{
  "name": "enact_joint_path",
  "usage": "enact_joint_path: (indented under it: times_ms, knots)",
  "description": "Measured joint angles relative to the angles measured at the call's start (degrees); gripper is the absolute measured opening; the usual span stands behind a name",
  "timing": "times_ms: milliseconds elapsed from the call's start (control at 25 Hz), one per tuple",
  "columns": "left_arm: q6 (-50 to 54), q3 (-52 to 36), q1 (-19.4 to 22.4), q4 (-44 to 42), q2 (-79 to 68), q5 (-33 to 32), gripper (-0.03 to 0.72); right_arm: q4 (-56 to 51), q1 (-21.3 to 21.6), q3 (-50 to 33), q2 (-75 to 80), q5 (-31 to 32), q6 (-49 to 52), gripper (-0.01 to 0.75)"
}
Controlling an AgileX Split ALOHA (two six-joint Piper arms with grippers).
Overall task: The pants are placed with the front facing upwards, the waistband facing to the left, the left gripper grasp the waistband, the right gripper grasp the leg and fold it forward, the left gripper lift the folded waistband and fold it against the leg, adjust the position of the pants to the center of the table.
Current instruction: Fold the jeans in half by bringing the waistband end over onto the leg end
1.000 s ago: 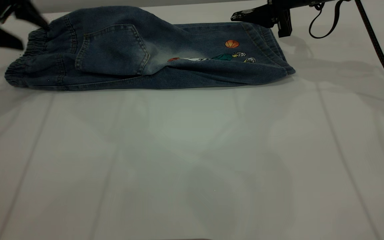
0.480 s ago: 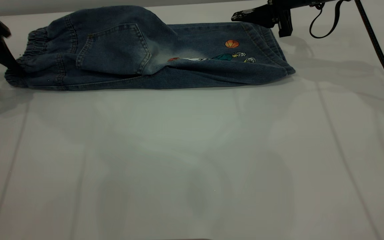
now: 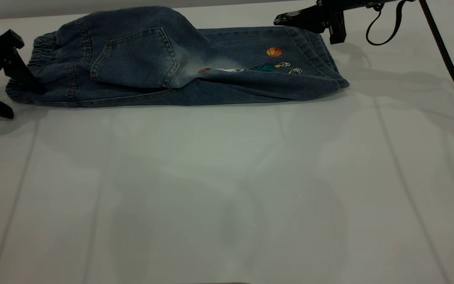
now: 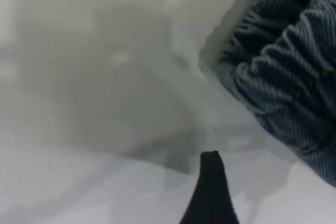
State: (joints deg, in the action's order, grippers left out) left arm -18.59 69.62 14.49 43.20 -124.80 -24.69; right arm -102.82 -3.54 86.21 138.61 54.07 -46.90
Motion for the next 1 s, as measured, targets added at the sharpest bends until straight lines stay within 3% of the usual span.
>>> enact_joint_path:
  times_ms: [200,520,800,920,1000]
  knots:
    - [-2.14,0.0,0.0,2.19,0.0,-0.19,0.517,0.0,0.0,0.0,0.0,-0.06,-0.01,0.372]
    - [-10.77,0.0,0.0,14.33,-0.73,4.51,0.517,0.0,0.0,0.0,0.0,-1.79,-0.22,0.372]
    - [-14.6,0.26,0.0,22.0,-3.3,4.63,0.515,0.0,0.0,0.0,0.0,-2.04,-0.22,0.372]
    - [-16.59,0.36,0.0,24.91,-3.63,4.63,0.482,0.0,0.0,0.0,0.0,-2.04,-0.22,0.372]
    - [-17.66,0.36,0.0,26.34,-3.9,4.68,0.403,0.11,0.0,0.0,0.0,-2.04,-0.22,0.372]
